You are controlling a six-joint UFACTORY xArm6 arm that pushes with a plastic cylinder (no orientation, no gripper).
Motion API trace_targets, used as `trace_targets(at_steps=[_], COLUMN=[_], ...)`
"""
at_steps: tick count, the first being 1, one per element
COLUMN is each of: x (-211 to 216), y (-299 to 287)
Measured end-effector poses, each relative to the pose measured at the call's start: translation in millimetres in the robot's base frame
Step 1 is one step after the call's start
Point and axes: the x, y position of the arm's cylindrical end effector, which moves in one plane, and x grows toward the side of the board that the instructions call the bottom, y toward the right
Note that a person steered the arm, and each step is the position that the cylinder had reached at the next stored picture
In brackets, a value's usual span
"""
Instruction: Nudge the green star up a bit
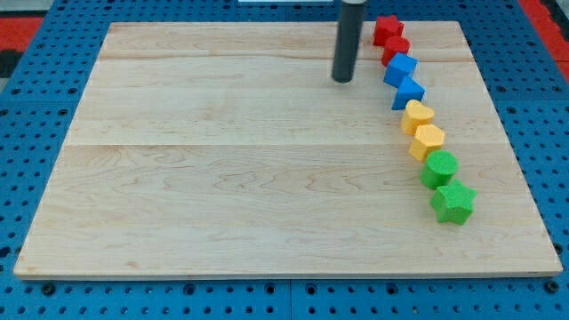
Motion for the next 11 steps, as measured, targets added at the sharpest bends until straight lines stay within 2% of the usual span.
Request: trace_targets(at_steps=[1,3,4,6,8,9,11], x=[43,178,188,263,261,259,232], y=[-20,-20,-10,57,153,168,146])
